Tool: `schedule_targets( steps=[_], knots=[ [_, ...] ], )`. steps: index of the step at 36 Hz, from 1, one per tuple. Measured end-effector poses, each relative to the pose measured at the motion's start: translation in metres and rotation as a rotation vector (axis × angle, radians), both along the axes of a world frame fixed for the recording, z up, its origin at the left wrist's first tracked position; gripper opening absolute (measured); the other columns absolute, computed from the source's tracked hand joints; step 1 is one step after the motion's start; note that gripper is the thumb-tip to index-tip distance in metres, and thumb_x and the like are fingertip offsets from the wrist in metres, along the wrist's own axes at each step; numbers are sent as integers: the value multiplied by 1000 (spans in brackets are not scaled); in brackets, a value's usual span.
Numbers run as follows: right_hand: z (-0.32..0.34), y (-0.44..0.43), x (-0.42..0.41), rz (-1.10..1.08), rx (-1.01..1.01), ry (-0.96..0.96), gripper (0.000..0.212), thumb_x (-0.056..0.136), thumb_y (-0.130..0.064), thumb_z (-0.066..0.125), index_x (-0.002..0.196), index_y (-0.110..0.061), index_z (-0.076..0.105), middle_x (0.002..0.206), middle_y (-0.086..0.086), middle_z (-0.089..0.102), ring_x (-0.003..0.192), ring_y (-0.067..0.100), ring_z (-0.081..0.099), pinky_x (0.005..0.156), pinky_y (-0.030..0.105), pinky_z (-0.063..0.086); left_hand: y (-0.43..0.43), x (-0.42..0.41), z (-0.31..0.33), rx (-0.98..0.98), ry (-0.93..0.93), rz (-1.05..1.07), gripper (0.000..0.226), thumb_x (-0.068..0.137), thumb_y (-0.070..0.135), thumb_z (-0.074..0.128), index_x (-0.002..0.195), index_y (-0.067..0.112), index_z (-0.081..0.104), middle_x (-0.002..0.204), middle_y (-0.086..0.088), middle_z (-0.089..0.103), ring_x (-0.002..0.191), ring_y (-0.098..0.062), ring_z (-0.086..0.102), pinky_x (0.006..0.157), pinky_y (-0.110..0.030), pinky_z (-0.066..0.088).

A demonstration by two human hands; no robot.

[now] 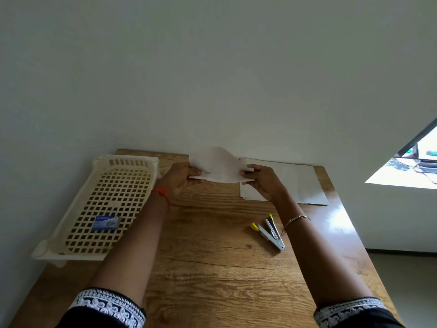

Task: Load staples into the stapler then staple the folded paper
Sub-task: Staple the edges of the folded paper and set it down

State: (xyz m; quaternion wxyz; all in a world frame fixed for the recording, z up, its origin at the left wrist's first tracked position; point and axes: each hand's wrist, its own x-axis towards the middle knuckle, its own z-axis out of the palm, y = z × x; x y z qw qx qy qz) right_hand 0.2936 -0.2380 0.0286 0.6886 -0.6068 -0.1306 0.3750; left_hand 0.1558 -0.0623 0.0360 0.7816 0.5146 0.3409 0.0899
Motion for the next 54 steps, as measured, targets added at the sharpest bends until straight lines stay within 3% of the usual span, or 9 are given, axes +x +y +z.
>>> schedule_targets(
  steps=[11,15,20,28,31,34,38,42,54],
  knots=[
    [7,-37,-10,-81,-37,-126,32,75,14,62,107,13,58,85,10,63,76,24,63,50,24,57,-31,-14,22,121,10,63,37,80,-18,58,116,-21,53,104,-21,58,73,-27,61,43,-19,54],
    [12,-47,-12,-63,-42,-197,19,79,19,53,90,12,66,84,12,61,80,28,60,53,22,57,-41,-16,25,201,25,68,21,85,-12,54,104,-14,64,97,-14,63,76,-25,60,42,-13,51],
    [14,-65,-12,58,-30,-377,60,74,26,41,58,-22,75,91,7,66,82,17,62,62,15,52,-43,-22,20,254,-54,-10,45,80,-11,59,47,17,73,68,-1,71,80,-18,62,52,-11,53],
    [15,-85,-13,144,29,-380,43,73,7,29,72,0,72,98,5,72,59,16,44,41,14,19,-48,-29,20,153,-225,-72,36,87,3,51,55,9,66,67,-2,70,77,-17,60,55,-15,52],
    [14,-86,-13,113,81,-307,36,72,-10,39,67,0,73,94,7,73,84,32,46,60,25,32,-53,-28,18,358,-172,-101,8,78,1,68,84,3,73,71,2,71,75,-11,64,60,-11,50],
    [23,-90,-18,74,37,-303,27,80,-3,51,61,-4,71,85,9,72,87,26,60,71,26,48,-57,-27,16,477,-153,-114,30,77,-9,66,106,-7,64,87,7,68,81,4,63,63,-1,48],
    [32,-93,-22,174,-138,-500,6,80,-10,66,84,-12,71,88,10,69,76,17,62,69,25,49,-63,-27,19,533,-114,-203,23,76,-8,67,92,8,69,74,22,72,75,11,65,64,-4,50],
    [39,-87,-29,294,-301,-576,26,82,-20,67,103,-5,69,96,12,70,77,18,63,64,22,52,-71,-23,23,617,-101,-319,25,74,-7,70,86,15,71,79,23,70,76,13,64,65,-4,50],
    [34,-78,-48,307,-263,-476,25,82,-11,67,91,12,66,80,17,63,58,13,60,50,19,47,-88,-14,27,539,-113,-278,36,76,-2,70,108,13,61,95,4,64,82,-12,62,58,-11,54]
  ],
)
